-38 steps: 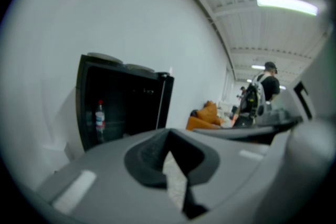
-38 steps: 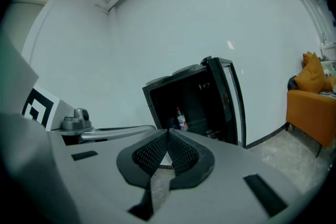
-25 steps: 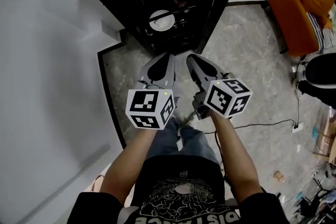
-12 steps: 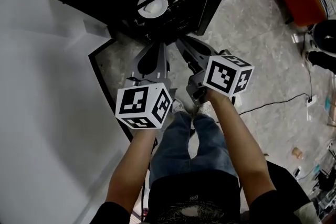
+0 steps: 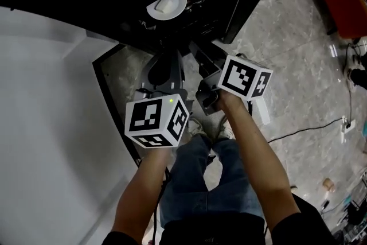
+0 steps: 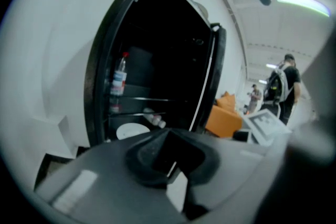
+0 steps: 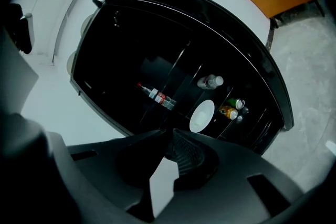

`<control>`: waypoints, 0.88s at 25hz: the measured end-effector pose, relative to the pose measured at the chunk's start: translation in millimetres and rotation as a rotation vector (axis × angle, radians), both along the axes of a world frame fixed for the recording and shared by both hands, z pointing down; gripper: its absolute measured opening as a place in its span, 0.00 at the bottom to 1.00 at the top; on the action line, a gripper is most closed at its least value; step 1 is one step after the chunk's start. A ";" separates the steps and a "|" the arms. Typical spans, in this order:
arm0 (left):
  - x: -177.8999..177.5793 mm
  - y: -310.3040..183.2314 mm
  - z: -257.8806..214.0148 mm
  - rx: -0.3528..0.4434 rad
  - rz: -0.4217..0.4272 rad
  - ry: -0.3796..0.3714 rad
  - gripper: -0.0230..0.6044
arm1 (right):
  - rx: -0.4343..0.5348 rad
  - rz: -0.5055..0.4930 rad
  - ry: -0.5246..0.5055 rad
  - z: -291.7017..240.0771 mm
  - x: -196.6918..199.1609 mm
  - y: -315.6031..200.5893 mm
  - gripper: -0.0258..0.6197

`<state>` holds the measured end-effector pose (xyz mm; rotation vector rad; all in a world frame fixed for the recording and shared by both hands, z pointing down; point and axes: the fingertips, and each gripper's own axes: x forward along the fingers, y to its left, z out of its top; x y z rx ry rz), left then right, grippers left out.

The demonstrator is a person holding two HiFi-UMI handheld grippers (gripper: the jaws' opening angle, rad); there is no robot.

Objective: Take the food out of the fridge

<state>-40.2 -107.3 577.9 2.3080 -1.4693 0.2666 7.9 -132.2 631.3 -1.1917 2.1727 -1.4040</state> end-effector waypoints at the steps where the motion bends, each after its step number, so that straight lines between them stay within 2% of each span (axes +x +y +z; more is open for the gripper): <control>1: 0.6 -3.3 7.3 0.003 -0.002 -0.007 0.04 | -0.004 0.002 -0.016 9.9 -0.5 -6.8 0.06; 6: 1.2 -22.8 45.3 0.014 -0.005 -0.029 0.04 | -0.032 0.016 -0.077 63.2 -5.4 -48.1 0.06; 10: 1.8 -36.4 72.4 0.025 0.005 -0.049 0.04 | -0.065 0.034 -0.142 99.1 -11.3 -78.7 0.16; 17: -14.1 -56.6 99.8 0.044 -0.012 -0.058 0.04 | -0.128 0.065 -0.269 139.2 -31.9 -121.3 0.19; 22: -24.9 -59.8 111.0 0.039 -0.015 -0.065 0.04 | -0.219 0.094 -0.363 155.7 -40.1 -145.0 0.19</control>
